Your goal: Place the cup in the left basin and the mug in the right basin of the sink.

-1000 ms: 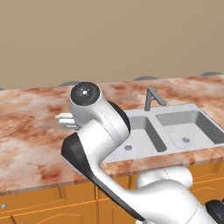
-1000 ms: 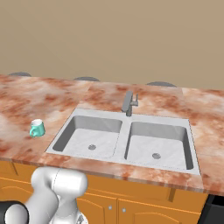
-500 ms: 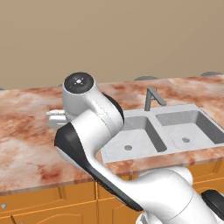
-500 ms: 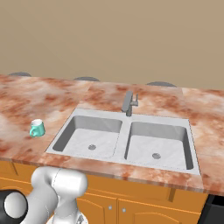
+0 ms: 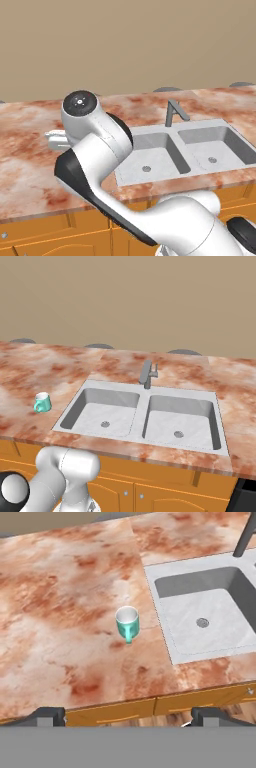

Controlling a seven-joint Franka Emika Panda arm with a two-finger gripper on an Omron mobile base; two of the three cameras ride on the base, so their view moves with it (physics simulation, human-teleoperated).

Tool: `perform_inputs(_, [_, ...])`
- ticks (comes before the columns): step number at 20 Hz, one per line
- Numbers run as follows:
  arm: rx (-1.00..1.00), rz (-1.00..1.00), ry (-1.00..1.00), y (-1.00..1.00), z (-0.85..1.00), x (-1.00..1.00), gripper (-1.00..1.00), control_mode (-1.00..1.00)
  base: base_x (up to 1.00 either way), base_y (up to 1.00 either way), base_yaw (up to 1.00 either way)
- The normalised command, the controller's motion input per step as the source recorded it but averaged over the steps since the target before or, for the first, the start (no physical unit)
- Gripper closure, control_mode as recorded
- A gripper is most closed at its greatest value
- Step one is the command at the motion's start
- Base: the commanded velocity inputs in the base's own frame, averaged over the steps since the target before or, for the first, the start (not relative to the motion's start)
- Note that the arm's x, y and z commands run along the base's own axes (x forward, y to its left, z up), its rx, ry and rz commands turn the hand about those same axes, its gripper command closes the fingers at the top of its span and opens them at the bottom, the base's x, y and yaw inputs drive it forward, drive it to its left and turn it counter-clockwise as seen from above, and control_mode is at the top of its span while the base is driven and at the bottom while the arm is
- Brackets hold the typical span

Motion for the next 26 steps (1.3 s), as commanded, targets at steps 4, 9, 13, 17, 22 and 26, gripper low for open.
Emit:
perform_inputs(4, [0.05,0.02,0.00,0.00,-0.15,0.18,-1.00,-1.00,0.00,0.00,0.00])
perform_inputs(9, [0.04,0.09,0.01,0.00,-0.10,0.24,-1.00,-1.00,0.00,0.00,0.00])
perform_inputs(13, [0.00,0.11,0.04,0.00,-0.13,0.20,-1.00,-1.00,0.00,0.00,0.00])
perform_inputs(17, [0.00,0.09,0.03,0.00,-0.21,0.15,-1.00,-1.00,0.00,0.00,0.00])
perform_inputs(22, [-0.02,0.02,0.15,0.00,-0.20,0.12,-1.00,-1.00,0.00,0.00,0.00])
perform_inputs(26, [-0.01,0.01,0.21,0.00,-0.21,0.08,-1.00,-1.00,0.00,0.00,0.00])
